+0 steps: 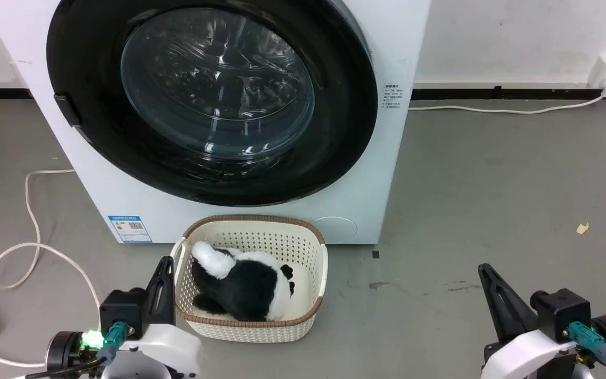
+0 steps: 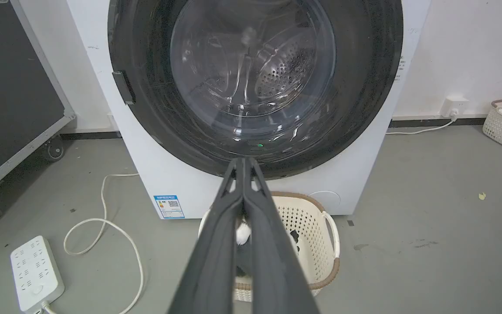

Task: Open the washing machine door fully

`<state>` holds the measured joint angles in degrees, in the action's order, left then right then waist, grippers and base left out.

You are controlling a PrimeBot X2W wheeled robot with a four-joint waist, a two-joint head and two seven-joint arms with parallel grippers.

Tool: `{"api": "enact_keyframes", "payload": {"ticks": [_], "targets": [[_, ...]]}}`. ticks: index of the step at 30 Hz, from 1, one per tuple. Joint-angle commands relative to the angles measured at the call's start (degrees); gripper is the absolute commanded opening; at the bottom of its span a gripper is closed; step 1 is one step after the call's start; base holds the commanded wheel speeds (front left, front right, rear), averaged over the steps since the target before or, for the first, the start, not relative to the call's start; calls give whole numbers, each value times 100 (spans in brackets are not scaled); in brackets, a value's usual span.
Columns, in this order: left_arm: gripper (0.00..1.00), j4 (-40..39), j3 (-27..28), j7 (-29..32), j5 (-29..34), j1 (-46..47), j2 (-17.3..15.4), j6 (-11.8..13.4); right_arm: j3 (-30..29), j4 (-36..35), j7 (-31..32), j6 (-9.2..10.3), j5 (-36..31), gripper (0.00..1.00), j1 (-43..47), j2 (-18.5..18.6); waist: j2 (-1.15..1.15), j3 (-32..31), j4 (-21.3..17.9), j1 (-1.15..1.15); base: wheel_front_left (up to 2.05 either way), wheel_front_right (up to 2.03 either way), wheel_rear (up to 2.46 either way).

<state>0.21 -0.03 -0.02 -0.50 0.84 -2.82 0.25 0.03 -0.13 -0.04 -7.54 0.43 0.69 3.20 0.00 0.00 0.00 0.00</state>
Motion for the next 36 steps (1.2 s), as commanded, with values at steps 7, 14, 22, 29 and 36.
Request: {"api": "enact_keyframes", "payload": {"ticks": [7, 14, 22, 29, 36], "targets": [[0, -21, 3, 2, 50, -84, -6, -25, -3, 13, 4, 5, -43, 0, -69, -33, 0, 0, 0, 0, 0, 0, 0], [0, -21, 3, 2, 50, -84, -6, -25, -3, 13, 4, 5, -43, 0, -69, -33, 0, 0, 0, 0, 0, 0, 0], [0, -21, 3, 2, 50, -84, -6, -25, -3, 13, 4, 5, -43, 0, -69, -33, 0, 0, 0, 0, 0, 0, 0], [0, -21, 3, 2, 50, -84, -6, -25, -3, 13, 4, 5, -43, 0, -69, -33, 0, 0, 0, 0, 0, 0, 0], [0, -21, 3, 2, 50, -84, -6, -25, -3, 13, 4, 5, -43, 0, -69, -33, 0, 0, 0, 0, 0, 0, 0]]}}
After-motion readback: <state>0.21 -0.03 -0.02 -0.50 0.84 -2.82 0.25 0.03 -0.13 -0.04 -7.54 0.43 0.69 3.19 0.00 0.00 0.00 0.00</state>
